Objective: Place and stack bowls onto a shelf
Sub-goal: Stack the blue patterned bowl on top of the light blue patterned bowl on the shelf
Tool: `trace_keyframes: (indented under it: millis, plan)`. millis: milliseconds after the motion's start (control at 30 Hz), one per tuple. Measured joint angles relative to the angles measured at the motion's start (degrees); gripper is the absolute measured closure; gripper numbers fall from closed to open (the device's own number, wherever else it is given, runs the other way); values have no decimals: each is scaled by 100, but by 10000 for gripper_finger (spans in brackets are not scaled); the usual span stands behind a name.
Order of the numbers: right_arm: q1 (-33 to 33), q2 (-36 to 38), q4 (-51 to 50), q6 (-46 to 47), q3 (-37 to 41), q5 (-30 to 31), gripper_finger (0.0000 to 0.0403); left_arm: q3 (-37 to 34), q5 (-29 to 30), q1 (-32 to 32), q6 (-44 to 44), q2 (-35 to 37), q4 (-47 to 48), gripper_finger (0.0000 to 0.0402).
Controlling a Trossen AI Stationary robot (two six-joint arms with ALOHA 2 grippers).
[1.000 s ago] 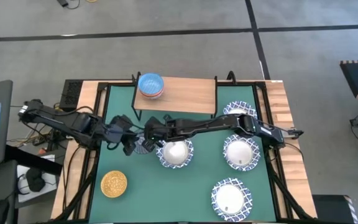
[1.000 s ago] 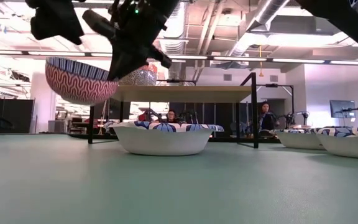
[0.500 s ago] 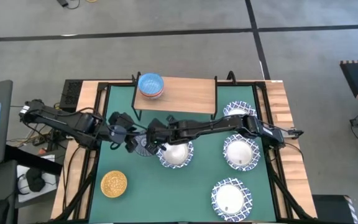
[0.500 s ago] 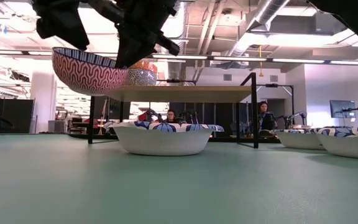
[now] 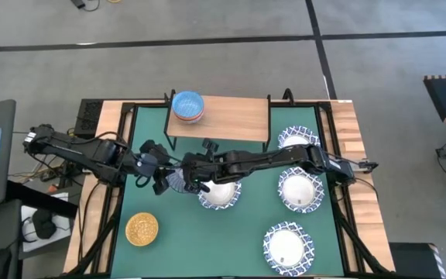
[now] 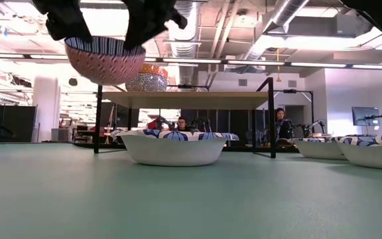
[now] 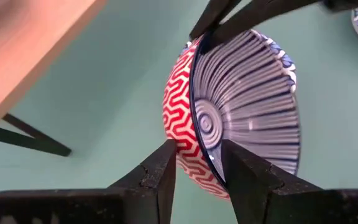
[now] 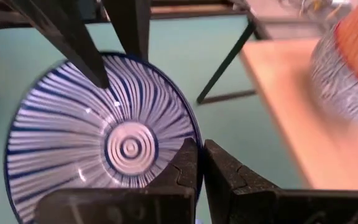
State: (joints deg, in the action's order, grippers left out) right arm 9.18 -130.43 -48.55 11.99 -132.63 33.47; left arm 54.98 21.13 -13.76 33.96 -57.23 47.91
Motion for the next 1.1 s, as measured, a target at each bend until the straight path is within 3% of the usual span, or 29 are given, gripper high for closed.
trace_keyframes:
  millis: [367,500,733,900,1100]
  plan:
    - [110,167,208,-251,-253,95,383,-9,366,14,73,-15,-56,389]
    - [145,304,203,-323,-256,-98,384,-42,322,10,-141,-26,30,399]
    - [150,655,43,-35,-230,139,312,172,734,299,-124,-24,38,401]
    - [61,1359,-551,578,-240,265,257,964,1388,985,-601,-15,134,401]
    - [-199,2076,-1316,985,-241,247,228,2072,1155,2669,-1560,-331,126,401]
